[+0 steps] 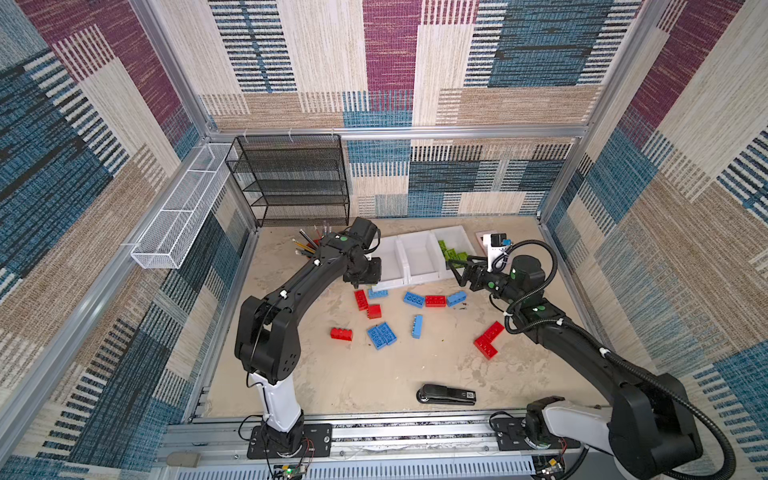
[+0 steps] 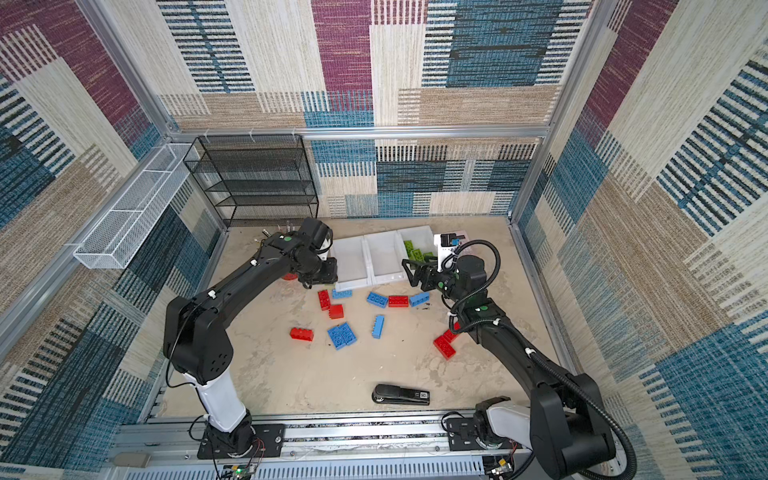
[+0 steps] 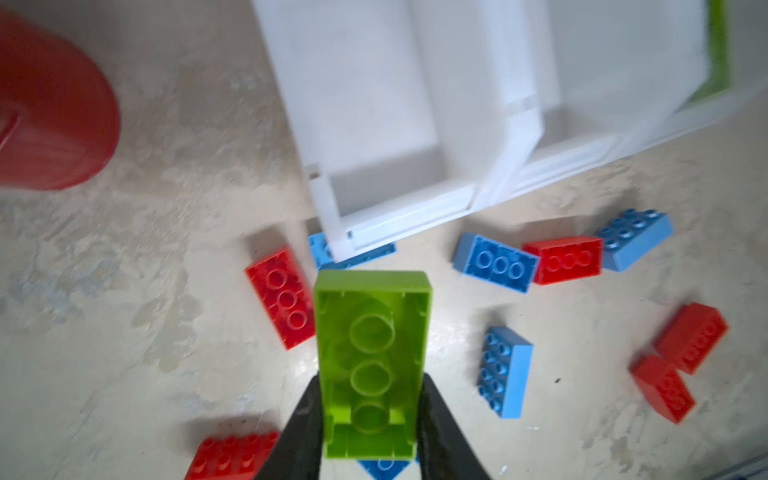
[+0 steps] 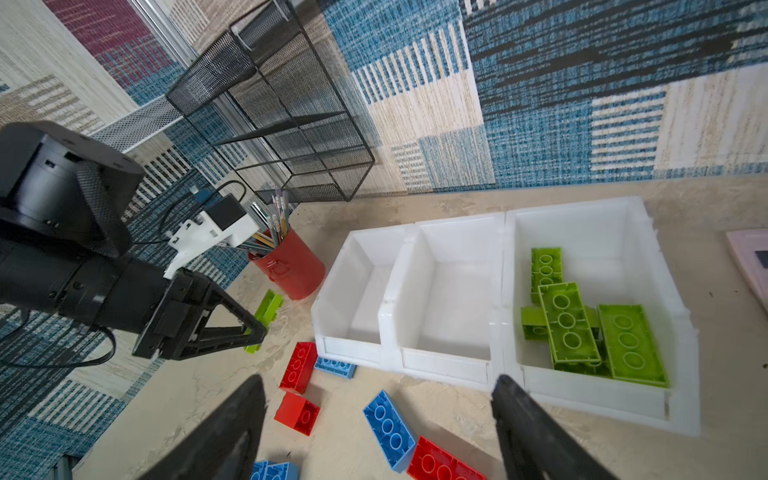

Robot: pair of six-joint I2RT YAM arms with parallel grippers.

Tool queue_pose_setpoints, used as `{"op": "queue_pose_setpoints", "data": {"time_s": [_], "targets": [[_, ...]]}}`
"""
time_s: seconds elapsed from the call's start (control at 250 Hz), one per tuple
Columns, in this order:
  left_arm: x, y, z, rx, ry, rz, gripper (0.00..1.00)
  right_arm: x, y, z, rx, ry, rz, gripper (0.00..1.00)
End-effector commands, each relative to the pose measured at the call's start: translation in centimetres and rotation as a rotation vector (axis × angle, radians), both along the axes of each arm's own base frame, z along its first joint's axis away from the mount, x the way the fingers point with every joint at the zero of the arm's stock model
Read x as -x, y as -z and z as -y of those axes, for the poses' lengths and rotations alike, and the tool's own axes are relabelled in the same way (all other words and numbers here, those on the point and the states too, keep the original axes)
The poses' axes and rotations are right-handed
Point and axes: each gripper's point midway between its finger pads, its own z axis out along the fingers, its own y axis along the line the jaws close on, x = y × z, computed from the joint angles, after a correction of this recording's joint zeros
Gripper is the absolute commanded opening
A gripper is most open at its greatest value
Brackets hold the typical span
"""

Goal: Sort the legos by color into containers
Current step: 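Lift the brick with the left gripper and carry it over the bin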

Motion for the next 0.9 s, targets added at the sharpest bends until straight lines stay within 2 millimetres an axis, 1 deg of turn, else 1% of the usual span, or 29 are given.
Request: {"op": "queue_pose_setpoints", "data": {"time_s": [0.0,0.104,0.18,0.308,0.452,0.568,0.704,0.796,0.896], "targets": [[-0.5,-1.5,2.7,0.042,0.066,0.017,0.3,0.8,-1.0,0.4,-0.014,0.017,0.026,0.87],[-1.8,-2.4,5.2,0.08,0.1,0.037,0.3,2.0,-1.5,0.7,-0.025,0.019,0.03,0.88],[-2.8,-3.0,7.0,0.108,0.123,0.049,0.3,2.7,-2.2,1.0,-0.029,0.021,0.046,0.87],[-4.4,-3.9,10.0,0.147,0.17,0.082,0.3,4.1,-3.6,1.8,-0.012,0.044,0.108,0.86],[-6.2,-4.5,13.5,0.237,0.21,0.114,0.29,5.3,-4.8,2.0,-0.001,0.037,0.171,0.86],[-7.5,-4.6,16.1,0.311,0.229,0.126,0.29,5.5,-5.7,1.6,-0.019,0.018,0.199,0.86],[-8.7,-4.0,19.0,0.41,0.237,0.128,0.29,5.1,-7.0,1.0,-0.016,0.004,0.223,0.87],[-9.4,-3.4,20.7,0.484,0.248,0.133,0.29,5.0,-7.2,0.6,-0.019,-0.008,0.222,0.86],[-10.0,-3.2,22.4,0.544,0.278,0.161,0.29,4.8,-7.0,0.0,-0.02,-0.025,0.213,0.87]]}}
